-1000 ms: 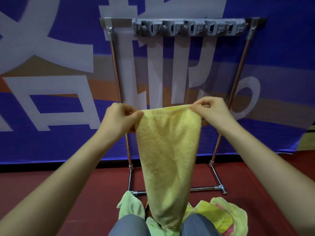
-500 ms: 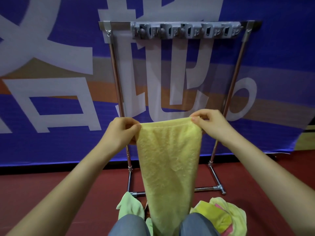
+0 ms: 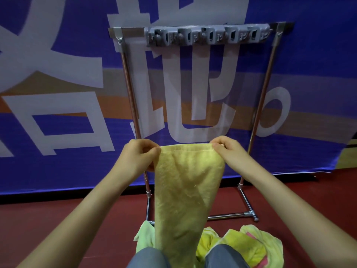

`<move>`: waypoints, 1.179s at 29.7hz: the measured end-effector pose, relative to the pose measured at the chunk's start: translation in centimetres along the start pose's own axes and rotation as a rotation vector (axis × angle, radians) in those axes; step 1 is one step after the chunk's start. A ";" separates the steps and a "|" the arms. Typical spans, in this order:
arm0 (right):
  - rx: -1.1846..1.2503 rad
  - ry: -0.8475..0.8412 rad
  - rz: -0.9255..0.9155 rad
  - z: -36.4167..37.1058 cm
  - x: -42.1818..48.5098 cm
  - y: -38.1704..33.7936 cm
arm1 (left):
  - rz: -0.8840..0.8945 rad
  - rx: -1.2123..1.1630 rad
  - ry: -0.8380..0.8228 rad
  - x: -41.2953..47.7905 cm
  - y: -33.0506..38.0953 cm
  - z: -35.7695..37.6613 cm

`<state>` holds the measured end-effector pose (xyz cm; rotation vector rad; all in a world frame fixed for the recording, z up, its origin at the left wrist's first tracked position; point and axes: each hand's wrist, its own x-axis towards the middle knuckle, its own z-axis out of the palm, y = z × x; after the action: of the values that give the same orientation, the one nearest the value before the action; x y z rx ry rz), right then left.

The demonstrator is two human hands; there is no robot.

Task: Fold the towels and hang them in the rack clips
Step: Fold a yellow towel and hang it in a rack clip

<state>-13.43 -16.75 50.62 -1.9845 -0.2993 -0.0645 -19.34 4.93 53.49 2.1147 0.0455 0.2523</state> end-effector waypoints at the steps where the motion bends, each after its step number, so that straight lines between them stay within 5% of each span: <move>1: 0.033 0.033 -0.012 0.1 0.0 0.0 | -0.005 -0.021 0.010 -0.1 0.0 0.2; 5: 0.144 0.092 -0.038 1.3 -0.7 -0.7 | -0.012 -0.099 0.030 -0.4 0.2 1.7; 20: 0.434 -0.192 0.048 3.9 -2.9 -1.9 | 0.139 -0.046 -0.162 -1.6 -0.3 4.2; 26: 0.382 -0.289 0.015 3.9 -2.9 -1.4 | 0.205 0.058 -0.205 -1.6 -0.7 3.6; 35: -0.042 -0.399 -0.198 1.3 -2.2 -0.6 | 0.255 0.095 -0.371 -1.9 -0.7 2.0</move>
<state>-15.77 -15.76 50.23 -1.9944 -0.7568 0.2030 -20.75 3.36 51.61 2.2292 -0.4406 0.0036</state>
